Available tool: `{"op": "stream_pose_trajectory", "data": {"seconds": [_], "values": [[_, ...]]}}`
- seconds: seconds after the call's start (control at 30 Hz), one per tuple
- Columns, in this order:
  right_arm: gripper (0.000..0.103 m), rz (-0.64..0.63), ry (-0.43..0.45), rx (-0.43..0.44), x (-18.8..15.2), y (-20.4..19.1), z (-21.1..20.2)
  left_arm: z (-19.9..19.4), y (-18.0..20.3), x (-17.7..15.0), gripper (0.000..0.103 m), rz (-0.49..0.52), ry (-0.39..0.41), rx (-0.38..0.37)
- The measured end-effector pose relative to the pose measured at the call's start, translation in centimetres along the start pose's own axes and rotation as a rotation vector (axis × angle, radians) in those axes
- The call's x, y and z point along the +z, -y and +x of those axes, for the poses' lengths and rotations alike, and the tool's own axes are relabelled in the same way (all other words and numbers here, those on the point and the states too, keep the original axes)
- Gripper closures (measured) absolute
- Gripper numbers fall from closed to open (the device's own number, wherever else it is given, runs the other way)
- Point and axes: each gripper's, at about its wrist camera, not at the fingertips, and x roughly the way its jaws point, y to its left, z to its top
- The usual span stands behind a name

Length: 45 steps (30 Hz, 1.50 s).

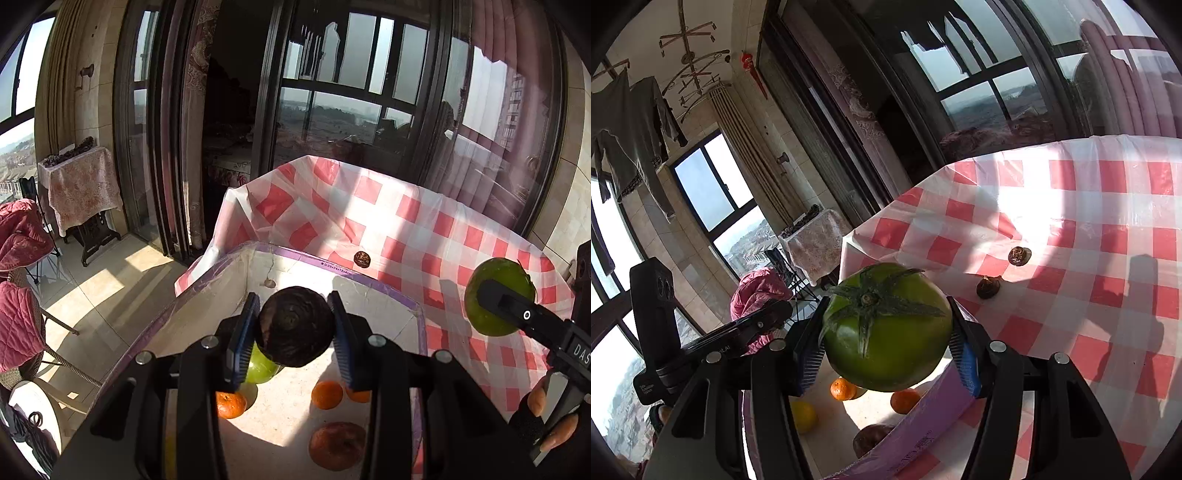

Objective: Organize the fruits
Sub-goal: 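Carry the date and green fruit with both tools into the box and release, then move both tools back to the remaining dates on the table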

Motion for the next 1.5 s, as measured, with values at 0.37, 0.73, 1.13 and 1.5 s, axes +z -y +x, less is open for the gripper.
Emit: {"op": "stream_pose_trajectory", "data": {"seconds": [0.37, 0.73, 1.13, 1.5], "values": [[0.045, -0.245, -0.420, -0.166, -2.6, -5.0, 11.4, 5.8, -5.4, -1.8, 0.065, 0.140, -0.262, 0.025], [0.045, -0.529, -0.826, -0.430, -5.7, -3.3, 19.8, 8.7, -1.4, -6.1, 0.065, 0.358, -0.553, -0.124], [0.045, -0.589, -1.041, -0.478, -7.9, -2.1, 24.0, 11.7, -1.4, -9.2, 0.065, 0.307, -0.875, -0.217], [0.035, -0.537, -0.791, -0.457, -3.8, -3.2, 19.2, 11.1, -3.1, -7.1, 0.019, 0.208, -0.850, -0.235]]}}
